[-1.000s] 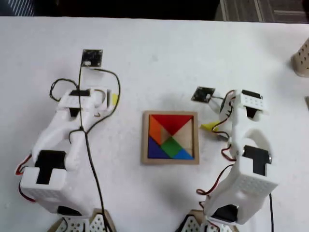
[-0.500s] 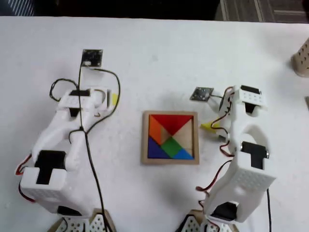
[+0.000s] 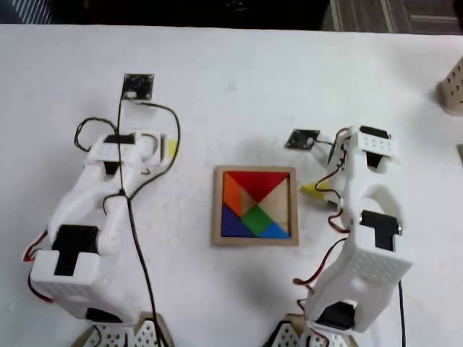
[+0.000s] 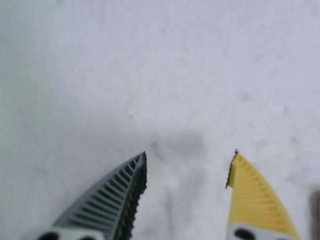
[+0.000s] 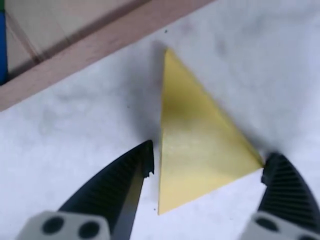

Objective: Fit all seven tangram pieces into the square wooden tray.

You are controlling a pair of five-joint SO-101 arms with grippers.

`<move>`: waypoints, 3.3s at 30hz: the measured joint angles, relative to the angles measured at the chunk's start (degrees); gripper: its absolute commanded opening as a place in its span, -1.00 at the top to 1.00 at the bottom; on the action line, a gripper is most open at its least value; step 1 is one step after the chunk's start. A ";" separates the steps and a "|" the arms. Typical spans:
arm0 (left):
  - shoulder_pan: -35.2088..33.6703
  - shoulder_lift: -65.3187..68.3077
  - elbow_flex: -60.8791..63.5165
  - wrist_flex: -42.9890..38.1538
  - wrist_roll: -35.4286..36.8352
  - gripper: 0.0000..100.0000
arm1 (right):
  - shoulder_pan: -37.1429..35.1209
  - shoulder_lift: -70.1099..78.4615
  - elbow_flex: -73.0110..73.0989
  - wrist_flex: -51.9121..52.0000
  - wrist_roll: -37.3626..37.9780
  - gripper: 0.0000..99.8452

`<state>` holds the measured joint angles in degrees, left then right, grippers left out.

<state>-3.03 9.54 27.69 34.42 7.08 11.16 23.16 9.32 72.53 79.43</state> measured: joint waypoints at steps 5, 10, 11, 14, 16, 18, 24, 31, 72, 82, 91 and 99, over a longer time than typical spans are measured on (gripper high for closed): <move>0.00 0.00 0.00 0.00 0.00 0.43 | -1.32 0.26 -2.81 3.69 0.00 0.31; 0.00 0.00 0.00 0.00 0.00 0.43 | -2.02 0.35 -4.84 6.42 0.00 0.31; 0.00 0.00 0.00 0.00 0.00 0.43 | -2.11 0.35 -4.84 6.59 0.00 0.31; 0.00 0.00 0.00 0.00 0.00 0.43 | -2.20 0.35 -4.84 6.59 0.00 0.31; 0.00 0.00 0.00 0.00 0.00 0.43 | -2.20 0.35 -4.84 6.59 0.00 0.31; 0.00 0.00 0.00 0.00 0.00 0.43 | -2.20 0.35 -4.84 6.59 0.00 0.31; 0.00 0.00 0.00 0.00 0.00 0.43 | -2.20 2.73 -5.01 5.36 0.09 0.31; 0.00 0.00 0.00 0.00 0.00 0.43 | -1.05 5.54 -7.03 4.66 0.18 0.32; 0.00 0.00 0.00 0.00 0.00 0.43 | 8.00 -10.29 9.93 -1.32 -3.16 0.39; 0.00 0.00 0.00 0.00 0.00 0.43 | 9.67 -10.29 9.85 -2.29 -3.16 0.28; 0.00 0.00 0.00 0.00 0.00 0.43 | 10.46 -6.95 9.67 -3.08 -3.16 0.27; 0.00 0.00 0.00 0.00 0.00 0.43 | 10.81 -1.93 3.78 -2.99 -3.16 0.61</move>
<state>-3.03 9.54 27.69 34.42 7.08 21.98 21.23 13.10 69.54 76.26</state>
